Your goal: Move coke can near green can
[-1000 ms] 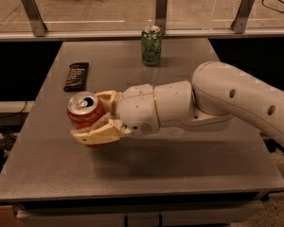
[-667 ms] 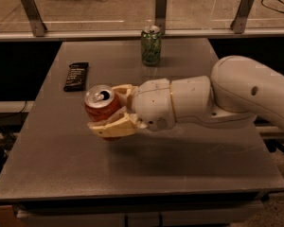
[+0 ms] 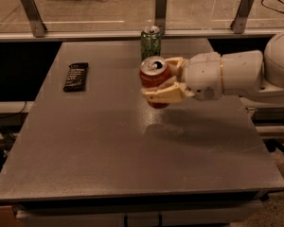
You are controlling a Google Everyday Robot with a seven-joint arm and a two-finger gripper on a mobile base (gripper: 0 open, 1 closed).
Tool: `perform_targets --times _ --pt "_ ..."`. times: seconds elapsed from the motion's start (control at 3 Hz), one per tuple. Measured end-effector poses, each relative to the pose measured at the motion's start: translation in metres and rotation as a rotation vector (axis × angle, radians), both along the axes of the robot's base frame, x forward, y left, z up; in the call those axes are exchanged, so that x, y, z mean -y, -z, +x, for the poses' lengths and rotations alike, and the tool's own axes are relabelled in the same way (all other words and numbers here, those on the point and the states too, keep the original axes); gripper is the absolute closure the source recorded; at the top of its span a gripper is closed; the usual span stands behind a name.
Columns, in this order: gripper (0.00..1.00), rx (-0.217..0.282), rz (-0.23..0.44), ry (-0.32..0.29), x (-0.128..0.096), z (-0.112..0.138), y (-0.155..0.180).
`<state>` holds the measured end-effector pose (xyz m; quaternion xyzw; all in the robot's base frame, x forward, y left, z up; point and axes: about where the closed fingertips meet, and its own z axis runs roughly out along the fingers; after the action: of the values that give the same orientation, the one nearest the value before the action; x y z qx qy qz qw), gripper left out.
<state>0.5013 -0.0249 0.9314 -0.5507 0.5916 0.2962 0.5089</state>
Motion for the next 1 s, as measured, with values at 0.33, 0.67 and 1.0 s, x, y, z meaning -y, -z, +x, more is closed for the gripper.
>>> perform_targets --times 0.33,0.67,1.0 --pt "1.0 0.027 0.002 0.113 0.049 0.054 0.0" --pt "1.0 0.036 0.044 0.211 0.08 0.102 0.008" --pt "1.0 0.036 0.084 0.266 0.091 0.141 0.016"
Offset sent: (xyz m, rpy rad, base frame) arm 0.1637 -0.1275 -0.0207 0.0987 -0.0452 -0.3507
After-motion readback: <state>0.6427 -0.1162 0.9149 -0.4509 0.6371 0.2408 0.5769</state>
